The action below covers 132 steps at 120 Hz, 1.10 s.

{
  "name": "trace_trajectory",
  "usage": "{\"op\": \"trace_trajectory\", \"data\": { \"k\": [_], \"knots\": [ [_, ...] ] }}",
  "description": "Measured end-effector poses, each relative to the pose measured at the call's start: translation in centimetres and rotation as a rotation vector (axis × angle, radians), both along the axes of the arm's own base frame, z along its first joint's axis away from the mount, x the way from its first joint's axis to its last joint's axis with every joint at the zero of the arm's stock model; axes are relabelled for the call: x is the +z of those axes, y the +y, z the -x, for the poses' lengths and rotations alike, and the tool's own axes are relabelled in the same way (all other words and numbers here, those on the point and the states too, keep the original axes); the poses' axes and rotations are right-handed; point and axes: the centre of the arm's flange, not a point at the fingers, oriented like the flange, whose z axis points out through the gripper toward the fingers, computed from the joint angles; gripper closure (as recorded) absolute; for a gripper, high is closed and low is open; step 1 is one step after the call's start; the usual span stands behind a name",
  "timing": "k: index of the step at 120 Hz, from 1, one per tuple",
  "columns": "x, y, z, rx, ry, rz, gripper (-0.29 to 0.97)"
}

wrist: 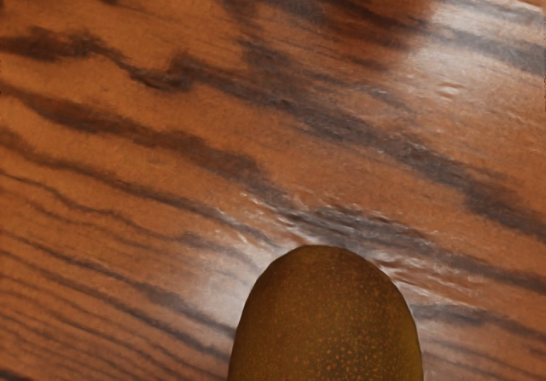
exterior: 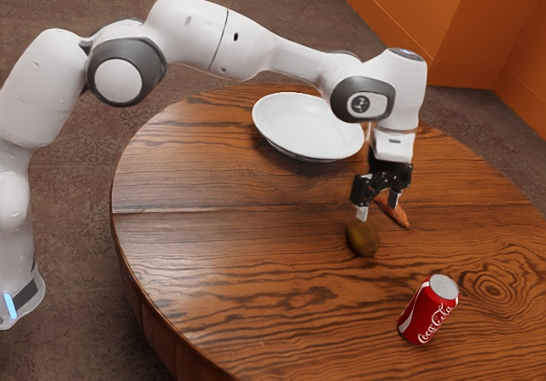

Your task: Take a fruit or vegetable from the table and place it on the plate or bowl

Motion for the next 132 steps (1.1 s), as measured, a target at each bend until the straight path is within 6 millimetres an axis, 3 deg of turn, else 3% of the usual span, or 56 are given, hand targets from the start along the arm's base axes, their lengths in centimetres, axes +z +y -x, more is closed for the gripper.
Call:
{"op": "trace_trajectory", "data": {
  "k": [36,132],
  "knots": [
    [-1.7,-0.7,2.1,-0.086,0.014,-0.026,0.00],
    [-7.0,-0.4,0.1,-0.150,0.012,-0.001,0.00]
  ]
}}
